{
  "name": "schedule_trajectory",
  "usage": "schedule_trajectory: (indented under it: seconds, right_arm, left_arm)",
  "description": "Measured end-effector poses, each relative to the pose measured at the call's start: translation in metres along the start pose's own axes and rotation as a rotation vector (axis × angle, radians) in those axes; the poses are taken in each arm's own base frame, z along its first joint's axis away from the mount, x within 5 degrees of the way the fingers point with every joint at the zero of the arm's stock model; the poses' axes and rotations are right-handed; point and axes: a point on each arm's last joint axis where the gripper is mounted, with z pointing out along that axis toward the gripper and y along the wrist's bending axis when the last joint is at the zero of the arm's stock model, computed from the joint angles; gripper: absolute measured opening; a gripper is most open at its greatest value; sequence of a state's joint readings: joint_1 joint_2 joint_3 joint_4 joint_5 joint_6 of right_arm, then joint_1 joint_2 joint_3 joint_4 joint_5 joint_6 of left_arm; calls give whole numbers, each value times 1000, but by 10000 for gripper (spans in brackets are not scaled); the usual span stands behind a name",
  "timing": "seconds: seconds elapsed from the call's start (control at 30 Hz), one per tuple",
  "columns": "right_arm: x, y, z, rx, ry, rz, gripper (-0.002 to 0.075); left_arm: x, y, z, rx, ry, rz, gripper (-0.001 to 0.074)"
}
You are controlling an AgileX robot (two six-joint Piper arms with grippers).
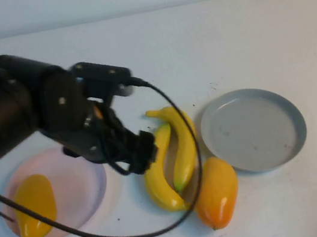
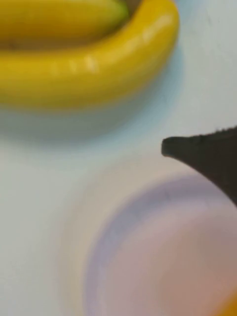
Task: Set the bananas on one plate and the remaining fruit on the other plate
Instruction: Put one type of fruit in the left plate
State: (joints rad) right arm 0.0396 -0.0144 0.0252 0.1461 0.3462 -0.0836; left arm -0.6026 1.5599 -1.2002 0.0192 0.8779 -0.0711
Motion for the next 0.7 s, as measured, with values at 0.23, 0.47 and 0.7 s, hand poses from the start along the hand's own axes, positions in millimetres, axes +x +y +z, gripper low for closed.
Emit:
schedule_trajectory:
  seconds: [0.23,0.47,0.7]
  right_arm:
    - [0,0,0,0,0,0,-15]
    - [0,0,0,0,0,0,-15]
    - [0,0,0,0,0,0,-15]
  left_arm:
    - [-19,-76,30,82,29,204,669]
    - [-27,-114,50,117,51,277,669]
    - [-23,-124,67,119,87,317,669]
